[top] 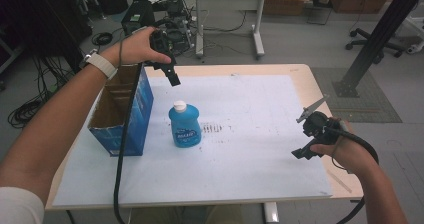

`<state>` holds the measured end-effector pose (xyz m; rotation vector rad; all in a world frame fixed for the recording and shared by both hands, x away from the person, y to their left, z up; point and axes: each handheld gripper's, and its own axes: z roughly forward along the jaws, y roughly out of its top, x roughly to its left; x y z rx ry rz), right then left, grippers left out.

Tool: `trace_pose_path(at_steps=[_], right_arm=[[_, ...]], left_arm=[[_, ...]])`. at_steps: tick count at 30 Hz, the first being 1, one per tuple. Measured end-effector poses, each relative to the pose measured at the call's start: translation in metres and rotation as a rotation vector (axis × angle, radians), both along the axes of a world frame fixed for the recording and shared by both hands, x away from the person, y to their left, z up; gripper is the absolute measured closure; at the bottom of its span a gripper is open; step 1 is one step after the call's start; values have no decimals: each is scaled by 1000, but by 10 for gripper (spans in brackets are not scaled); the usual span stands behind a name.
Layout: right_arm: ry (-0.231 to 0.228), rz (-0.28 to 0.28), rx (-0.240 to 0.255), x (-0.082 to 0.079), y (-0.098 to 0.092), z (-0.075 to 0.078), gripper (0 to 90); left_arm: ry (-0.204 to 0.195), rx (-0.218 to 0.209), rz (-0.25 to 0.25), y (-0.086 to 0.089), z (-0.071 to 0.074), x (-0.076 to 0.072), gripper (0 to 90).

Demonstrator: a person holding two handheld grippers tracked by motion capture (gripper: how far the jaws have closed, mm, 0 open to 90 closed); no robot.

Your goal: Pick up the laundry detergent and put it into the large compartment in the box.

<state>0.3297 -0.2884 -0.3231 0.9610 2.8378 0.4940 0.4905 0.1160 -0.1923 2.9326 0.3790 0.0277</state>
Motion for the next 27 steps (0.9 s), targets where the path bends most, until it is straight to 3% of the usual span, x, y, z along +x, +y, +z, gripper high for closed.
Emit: trace_pose_path(at_steps=[27], right_arm=[[-8,13,0,1,3,2,120]], left_arm=[[4,-30,17,2,17,-15,85]])
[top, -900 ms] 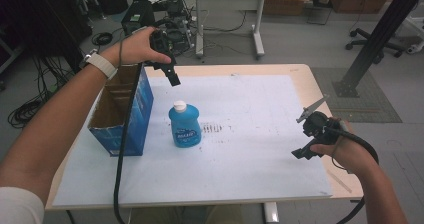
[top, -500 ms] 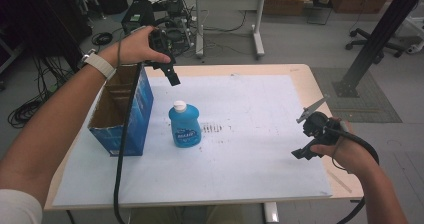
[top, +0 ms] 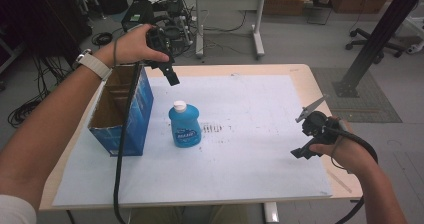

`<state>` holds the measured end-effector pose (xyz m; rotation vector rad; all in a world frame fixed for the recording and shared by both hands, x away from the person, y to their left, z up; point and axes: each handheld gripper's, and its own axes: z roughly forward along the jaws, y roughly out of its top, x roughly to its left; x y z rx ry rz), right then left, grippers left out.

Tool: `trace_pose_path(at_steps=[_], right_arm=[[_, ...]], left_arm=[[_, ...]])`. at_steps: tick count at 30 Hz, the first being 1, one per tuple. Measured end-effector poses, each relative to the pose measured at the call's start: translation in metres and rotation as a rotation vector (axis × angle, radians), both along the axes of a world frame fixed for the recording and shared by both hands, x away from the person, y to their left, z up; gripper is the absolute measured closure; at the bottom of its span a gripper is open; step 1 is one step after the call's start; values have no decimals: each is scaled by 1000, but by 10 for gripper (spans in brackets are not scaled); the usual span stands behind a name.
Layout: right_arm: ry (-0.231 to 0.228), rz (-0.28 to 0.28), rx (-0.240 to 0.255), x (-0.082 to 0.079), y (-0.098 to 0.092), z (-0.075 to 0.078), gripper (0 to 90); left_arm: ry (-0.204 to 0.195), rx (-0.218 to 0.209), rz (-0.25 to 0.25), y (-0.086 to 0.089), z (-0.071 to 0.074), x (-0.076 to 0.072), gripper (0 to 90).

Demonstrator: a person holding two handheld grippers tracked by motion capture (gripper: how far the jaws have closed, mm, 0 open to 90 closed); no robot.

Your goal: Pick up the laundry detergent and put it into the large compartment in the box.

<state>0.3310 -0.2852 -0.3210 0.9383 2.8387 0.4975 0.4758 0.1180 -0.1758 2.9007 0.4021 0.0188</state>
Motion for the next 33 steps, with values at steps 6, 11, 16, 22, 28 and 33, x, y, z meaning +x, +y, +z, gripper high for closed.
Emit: trace_pose_path(at_steps=[6,11,16,22,28,33], right_arm=[[-2,3,2,1,2,1,120],[-3,5,5,0,3,0,120],[-4,3,3,-1,1,0,120],[-4,0,3,-4,1,0,120],[-5,-2,3,-5,0,0,120],[-11,-3,6,-6,0,1,120]], left_arm=[[4,-1,-3,0,3,-4,79],[-2,-1,-6,-1,6,-9,79],[-6,2,-7,-3,8,-13,79],[-4,-11,-14,-5,12,-20,81],[-3,-15,-15,-6,14,-25,80],[-2,-14,-30,-10,15,-33,80]])
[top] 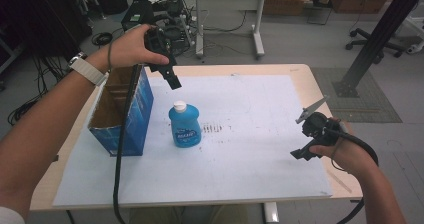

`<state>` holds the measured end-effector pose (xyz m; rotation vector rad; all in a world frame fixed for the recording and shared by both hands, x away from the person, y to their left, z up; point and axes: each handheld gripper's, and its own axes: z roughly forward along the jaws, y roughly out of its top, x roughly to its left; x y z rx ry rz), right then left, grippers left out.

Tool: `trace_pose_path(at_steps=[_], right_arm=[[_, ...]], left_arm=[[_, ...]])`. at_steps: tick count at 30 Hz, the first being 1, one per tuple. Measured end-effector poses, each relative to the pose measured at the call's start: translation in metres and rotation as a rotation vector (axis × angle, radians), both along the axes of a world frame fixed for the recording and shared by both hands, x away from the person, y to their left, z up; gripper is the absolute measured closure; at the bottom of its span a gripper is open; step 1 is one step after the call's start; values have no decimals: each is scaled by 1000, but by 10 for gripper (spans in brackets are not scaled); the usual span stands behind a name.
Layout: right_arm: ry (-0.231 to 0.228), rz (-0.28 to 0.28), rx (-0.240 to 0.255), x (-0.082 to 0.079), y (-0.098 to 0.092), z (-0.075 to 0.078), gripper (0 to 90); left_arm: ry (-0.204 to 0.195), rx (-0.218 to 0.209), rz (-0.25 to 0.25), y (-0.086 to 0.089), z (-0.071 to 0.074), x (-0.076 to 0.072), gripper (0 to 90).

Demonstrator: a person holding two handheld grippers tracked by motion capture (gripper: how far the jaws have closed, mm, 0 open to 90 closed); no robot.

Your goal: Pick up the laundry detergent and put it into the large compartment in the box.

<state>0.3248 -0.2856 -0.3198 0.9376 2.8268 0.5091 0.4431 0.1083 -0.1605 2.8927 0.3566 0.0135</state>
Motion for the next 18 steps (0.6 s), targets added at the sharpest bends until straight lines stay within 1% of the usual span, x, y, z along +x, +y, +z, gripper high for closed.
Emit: trace_pose_path(at_steps=[1,2,5,10,13,17,18], right_arm=[[-2,-2,2,-1,0,0,120],[-2,-2,2,-1,0,0,120],[-2,-6,4,-2,-1,0,120],[-3,-5,6,-3,-1,0,120],[-3,-4,5,-4,-1,-1,120],[-4,-4,8,-5,-1,-1,120],[-4,-3,8,-5,-1,-1,120]], left_arm=[[5,5,-6,-1,0,-1,79],[11,2,-2,-2,-1,-4,79],[6,17,-7,-4,-4,-9,75],[14,10,-14,-5,-8,-16,75],[18,26,-20,-5,-12,-19,75],[17,25,-17,-4,-17,-21,75],[18,16,-10,-4,-17,-21,75]])
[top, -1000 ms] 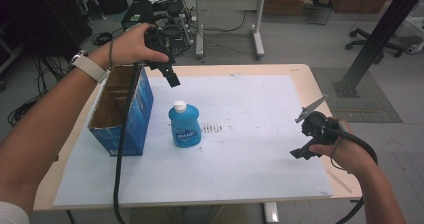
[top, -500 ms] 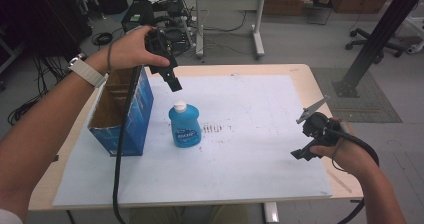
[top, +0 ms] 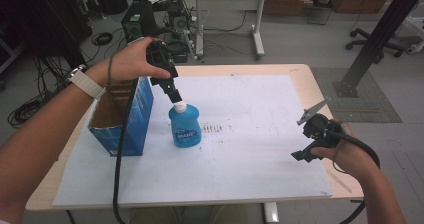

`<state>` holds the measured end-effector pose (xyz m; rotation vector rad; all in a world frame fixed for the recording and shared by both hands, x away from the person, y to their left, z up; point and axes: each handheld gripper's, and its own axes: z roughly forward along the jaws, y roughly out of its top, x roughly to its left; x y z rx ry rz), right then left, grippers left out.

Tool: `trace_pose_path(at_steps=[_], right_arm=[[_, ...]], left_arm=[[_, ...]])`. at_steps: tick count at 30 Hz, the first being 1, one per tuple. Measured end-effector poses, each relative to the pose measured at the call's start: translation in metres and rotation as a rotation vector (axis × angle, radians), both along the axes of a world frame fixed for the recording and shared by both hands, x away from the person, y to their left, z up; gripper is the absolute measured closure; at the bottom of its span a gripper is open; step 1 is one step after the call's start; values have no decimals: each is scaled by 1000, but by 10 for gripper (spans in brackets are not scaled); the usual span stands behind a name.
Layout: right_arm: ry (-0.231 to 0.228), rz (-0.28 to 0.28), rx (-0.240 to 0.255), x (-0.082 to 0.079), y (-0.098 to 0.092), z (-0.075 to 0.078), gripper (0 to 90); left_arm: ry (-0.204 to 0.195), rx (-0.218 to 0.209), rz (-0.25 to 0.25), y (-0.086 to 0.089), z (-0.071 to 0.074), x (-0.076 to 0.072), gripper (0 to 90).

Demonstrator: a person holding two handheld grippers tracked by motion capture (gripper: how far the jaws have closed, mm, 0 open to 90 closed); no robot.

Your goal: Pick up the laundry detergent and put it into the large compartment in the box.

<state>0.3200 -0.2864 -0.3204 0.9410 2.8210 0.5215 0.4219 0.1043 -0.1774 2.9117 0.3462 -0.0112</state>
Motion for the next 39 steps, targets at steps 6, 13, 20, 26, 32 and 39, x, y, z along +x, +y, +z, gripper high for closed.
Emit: trace_pose_path(at_steps=[6,13,20,26,32,39], right_arm=[[-4,-3,1,-2,0,1,120],[-4,-4,1,-4,-1,0,120],[-4,-1,1,-4,-1,0,120],[-2,-4,0,-4,-1,0,120],[-1,-1,0,-3,0,-1,120],[-1,1,-1,-2,2,0,120]], left_arm=[[26,-3,5,1,-7,-1,67],[37,3,4,0,-12,-1,57],[49,15,-18,-4,-21,-2,63],[48,18,-18,-5,-27,-1,62],[49,7,-16,-6,-33,1,62],[61,20,-23,-8,-45,2,63]])
